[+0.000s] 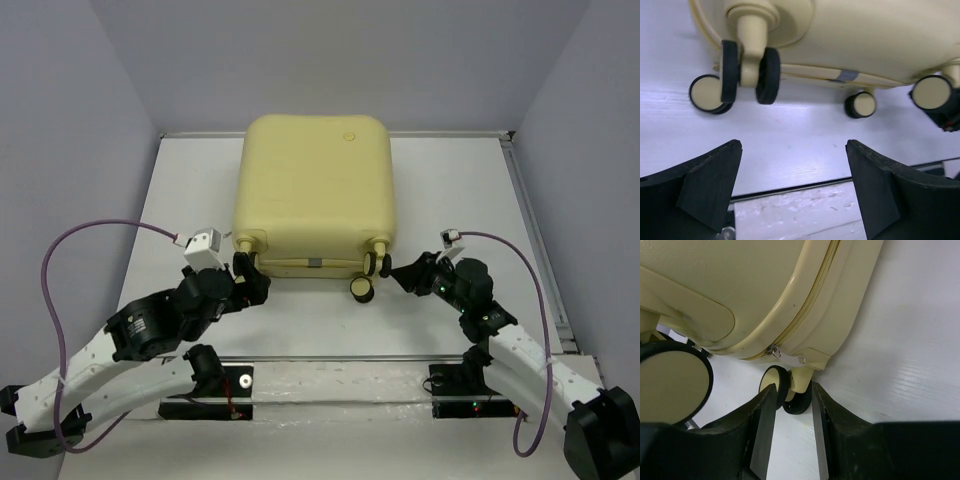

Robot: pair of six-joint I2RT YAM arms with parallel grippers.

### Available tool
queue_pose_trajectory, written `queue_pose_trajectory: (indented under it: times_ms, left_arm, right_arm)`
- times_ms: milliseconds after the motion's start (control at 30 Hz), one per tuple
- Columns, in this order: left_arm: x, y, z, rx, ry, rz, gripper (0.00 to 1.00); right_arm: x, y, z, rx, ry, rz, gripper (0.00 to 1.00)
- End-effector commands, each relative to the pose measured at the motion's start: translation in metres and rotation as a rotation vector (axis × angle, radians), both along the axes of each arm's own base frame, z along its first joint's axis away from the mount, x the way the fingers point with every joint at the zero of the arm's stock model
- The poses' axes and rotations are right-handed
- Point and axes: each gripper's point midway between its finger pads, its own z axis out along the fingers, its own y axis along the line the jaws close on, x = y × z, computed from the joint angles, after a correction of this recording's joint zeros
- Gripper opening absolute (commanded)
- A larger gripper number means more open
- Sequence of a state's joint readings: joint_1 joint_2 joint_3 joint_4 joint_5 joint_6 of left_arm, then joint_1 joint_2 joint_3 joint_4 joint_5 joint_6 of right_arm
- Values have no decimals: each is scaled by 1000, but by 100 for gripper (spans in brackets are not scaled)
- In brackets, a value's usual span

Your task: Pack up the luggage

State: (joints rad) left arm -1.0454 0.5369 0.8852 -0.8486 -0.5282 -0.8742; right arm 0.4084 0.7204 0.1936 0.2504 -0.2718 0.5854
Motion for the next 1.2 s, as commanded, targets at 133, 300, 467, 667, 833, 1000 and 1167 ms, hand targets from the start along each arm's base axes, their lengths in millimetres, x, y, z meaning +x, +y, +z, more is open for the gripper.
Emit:
queue_pose_trajectory:
  times_ms: [133, 300, 467, 667, 833, 1000, 1167]
  left_arm:
    - [11, 27, -9, 161, 69, 188, 99]
    - [51, 30, -3, 279, 53, 272, 99]
    - [75, 38, 1, 322, 40, 250, 99]
    - [93, 14, -20, 287, 65, 126, 99]
    - [97, 0, -35, 272, 90, 56, 97]
    - [97, -1, -36, 299, 110, 30, 94]
    - [91, -5, -43, 289, 140, -6, 93]
  right_arm:
    - [2, 10, 13, 40, -64, 41, 44]
    - [3, 13, 22, 55, -83, 53, 44]
    - [1, 14, 27, 59, -97, 70, 44]
    - [5, 18, 22, 32, -100, 91, 47]
    - [13, 20, 11, -40, -127, 125, 47]
    - [18, 19, 10, -100, -214, 146, 47]
    - [25, 17, 22, -103, -299, 123, 47]
